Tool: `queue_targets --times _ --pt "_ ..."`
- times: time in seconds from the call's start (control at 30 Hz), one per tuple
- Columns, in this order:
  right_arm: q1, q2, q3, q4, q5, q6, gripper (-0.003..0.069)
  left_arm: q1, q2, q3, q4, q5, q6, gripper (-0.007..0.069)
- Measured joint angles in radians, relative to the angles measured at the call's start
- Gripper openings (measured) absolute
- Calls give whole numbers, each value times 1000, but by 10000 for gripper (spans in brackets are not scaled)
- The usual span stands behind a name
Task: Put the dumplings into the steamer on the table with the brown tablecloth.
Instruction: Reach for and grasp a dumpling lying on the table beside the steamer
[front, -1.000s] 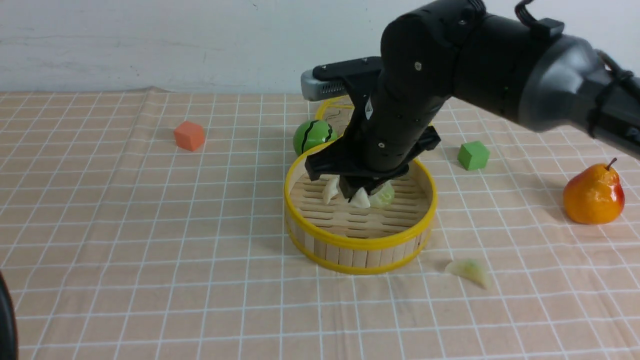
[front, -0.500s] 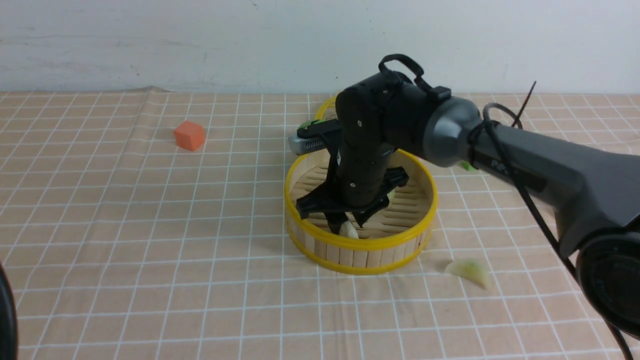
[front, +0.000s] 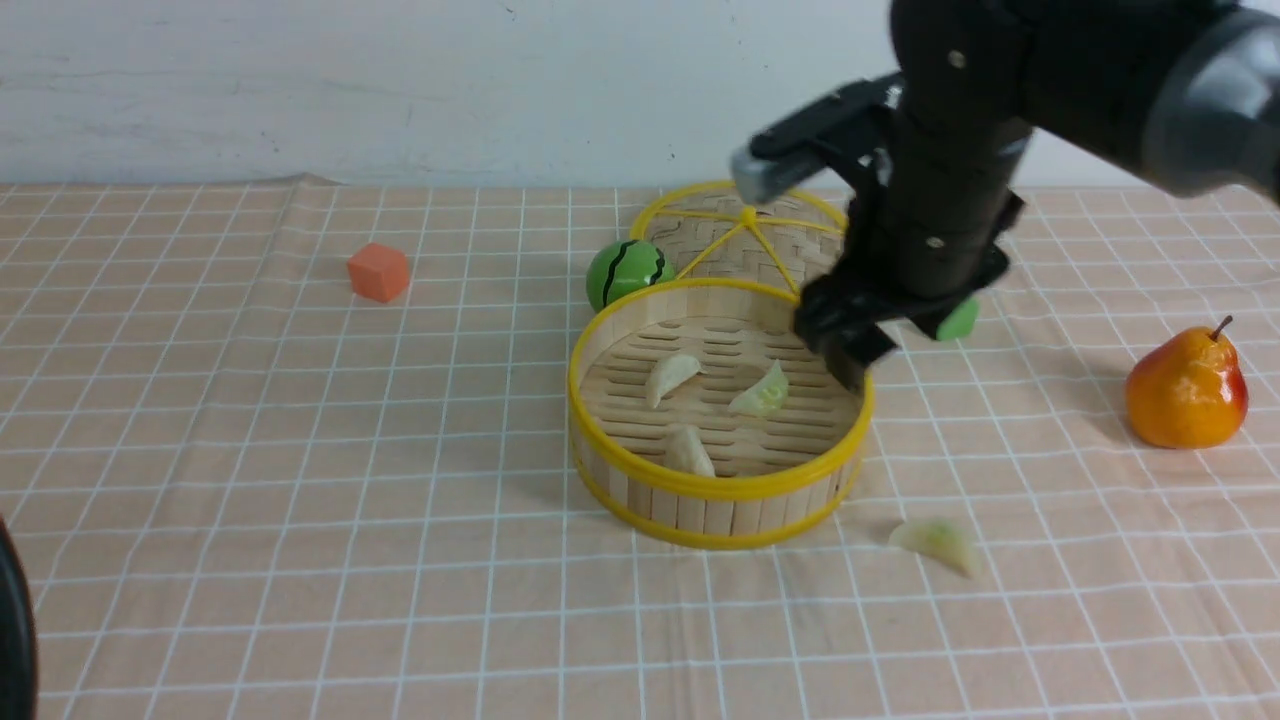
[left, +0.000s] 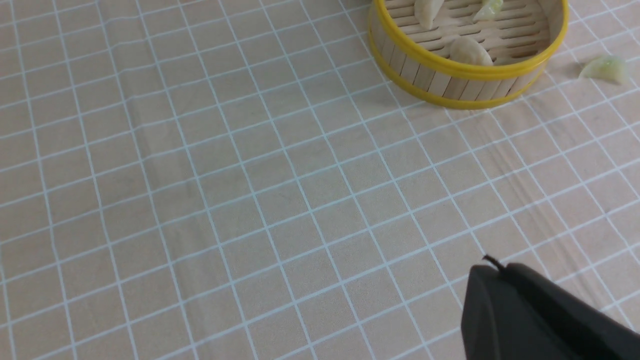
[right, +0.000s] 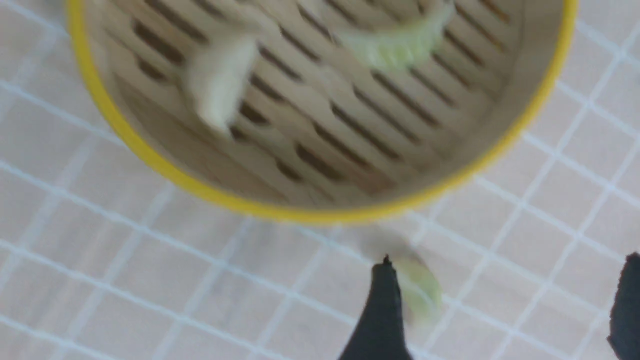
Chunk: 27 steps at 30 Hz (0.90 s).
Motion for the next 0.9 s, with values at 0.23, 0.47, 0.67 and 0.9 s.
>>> queue_targets --times 0.23,0.47,0.67,0.9 --pt "-132 -41 242 53 -125 -59 517 0 1 0 -5 -1 0 -14" --pt "-138 57 268 164 -277 -314 516 0 26 0 -18 1 0 -13" --pt "-129 128 269 198 -250 -410 503 0 45 0 -38 1 0 -13" --pt "-128 135 274 198 -252 -413 267 0 54 0 -45 0 0 -13"
